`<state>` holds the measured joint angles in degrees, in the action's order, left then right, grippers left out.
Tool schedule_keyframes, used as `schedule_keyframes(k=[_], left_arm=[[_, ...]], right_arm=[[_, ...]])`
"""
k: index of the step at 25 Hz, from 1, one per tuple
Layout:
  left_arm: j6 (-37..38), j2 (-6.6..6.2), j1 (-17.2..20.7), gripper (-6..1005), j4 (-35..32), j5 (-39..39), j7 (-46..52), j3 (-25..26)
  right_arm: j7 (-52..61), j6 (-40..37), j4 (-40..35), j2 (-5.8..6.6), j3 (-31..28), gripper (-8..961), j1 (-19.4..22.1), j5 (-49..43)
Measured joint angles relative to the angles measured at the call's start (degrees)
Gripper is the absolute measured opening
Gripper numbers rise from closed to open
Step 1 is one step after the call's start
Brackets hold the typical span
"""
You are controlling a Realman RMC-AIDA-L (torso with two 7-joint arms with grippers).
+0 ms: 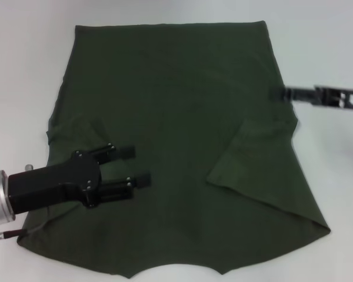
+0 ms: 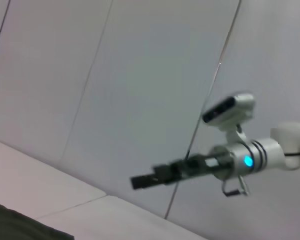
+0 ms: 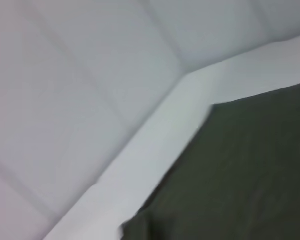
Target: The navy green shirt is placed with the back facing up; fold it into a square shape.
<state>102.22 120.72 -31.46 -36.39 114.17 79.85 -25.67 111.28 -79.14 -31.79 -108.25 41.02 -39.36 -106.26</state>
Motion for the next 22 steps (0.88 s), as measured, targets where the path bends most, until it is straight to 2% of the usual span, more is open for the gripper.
schedule_keyframes(k=[4,8,12,17,22], left_arm=[[1.0,-0.33,-0.2,858,-0.3,0.5,1.6,0.0],[1.5,-0.44,-0.2,859,-0.6,0.9,2.5,0.0],[1.1,-0.83,-0.2,859,-1.2,0.8,6.7,0.0],[1.4,-2.59,-1.6,859,-3.2,1.3,18.7,0.8],[-0.5,-5.4,-3.0,859,-6.7,6.9,37.3,4.7]], right_arm=[[-10.8,-7.8,0.0,0.07,0.2,826,3.4,-0.3],[-21.3,-11.2,0.1,-1.1,0.6,826,5.2,-4.1],[-26.4,-12.5,0.5,-2.09,0.5,826,5.9,-6.0],[-28.0,-13.3,0.6,-2.3,0.3,825,6.2,-6.0],[-28.0,-13.4,0.5,-1.87,0.6,826,6.1,-6.4]])
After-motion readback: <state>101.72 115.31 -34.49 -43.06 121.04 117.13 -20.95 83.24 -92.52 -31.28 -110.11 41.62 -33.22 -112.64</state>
